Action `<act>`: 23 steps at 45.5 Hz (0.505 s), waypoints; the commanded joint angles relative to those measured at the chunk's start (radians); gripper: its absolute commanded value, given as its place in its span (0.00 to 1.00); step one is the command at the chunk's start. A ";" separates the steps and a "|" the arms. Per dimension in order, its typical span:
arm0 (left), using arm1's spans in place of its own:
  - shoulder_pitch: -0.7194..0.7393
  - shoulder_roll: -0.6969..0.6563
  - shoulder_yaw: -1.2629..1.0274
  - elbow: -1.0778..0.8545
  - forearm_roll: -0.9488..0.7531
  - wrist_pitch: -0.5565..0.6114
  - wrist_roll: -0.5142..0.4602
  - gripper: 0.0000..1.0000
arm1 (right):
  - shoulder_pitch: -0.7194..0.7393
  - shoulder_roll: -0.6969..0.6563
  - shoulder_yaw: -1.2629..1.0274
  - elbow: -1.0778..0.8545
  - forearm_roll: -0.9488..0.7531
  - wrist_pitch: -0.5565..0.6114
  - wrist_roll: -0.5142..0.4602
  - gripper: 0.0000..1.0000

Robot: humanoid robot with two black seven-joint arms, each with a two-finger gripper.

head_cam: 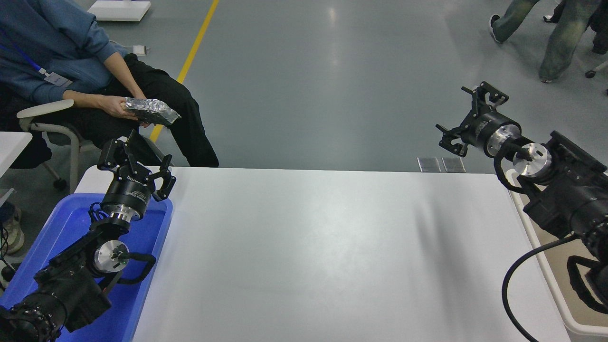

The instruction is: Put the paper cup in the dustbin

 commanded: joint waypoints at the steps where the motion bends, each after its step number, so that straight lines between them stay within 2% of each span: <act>1: 0.000 0.000 0.000 0.000 0.000 0.000 0.000 1.00 | -0.074 0.037 0.024 0.082 -0.001 0.144 0.036 1.00; 9: 0.000 0.000 0.000 0.000 -0.001 0.000 0.000 1.00 | -0.119 0.057 0.027 0.082 -0.003 0.285 0.063 1.00; 23: 0.000 0.000 0.000 0.000 0.000 0.000 0.000 1.00 | -0.159 0.098 0.035 0.065 -0.003 0.284 0.144 1.00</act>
